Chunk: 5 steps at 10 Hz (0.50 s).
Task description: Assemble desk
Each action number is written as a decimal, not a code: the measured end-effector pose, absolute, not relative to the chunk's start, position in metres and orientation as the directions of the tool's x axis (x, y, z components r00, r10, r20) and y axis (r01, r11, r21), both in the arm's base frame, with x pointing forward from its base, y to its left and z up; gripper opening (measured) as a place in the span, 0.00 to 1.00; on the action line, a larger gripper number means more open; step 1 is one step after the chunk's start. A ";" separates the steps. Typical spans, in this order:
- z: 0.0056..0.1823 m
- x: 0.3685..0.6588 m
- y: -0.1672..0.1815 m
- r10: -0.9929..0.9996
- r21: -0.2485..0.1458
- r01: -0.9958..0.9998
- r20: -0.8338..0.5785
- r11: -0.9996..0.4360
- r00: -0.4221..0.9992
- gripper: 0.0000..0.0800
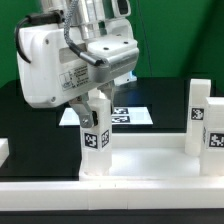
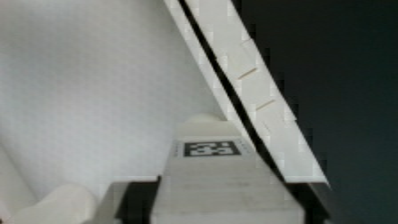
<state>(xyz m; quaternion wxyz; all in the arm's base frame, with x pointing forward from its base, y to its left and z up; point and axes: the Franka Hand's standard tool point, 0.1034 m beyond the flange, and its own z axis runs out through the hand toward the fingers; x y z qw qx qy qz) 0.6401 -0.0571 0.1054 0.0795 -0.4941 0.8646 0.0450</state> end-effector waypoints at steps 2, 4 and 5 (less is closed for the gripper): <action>0.105 0.640 -0.056 -0.868 -0.008 -0.882 -0.181 0.472 -0.463 0.45; 0.103 0.639 -0.051 -0.992 -0.071 -0.997 -0.127 0.012 -0.003 0.78; 0.103 0.637 -0.048 -0.969 -0.084 -0.974 -0.115 -0.210 0.219 0.80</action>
Offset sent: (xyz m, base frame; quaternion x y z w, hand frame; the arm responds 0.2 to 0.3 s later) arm 0.0009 0.0100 -0.0016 -0.0074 0.0060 -0.5595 0.8288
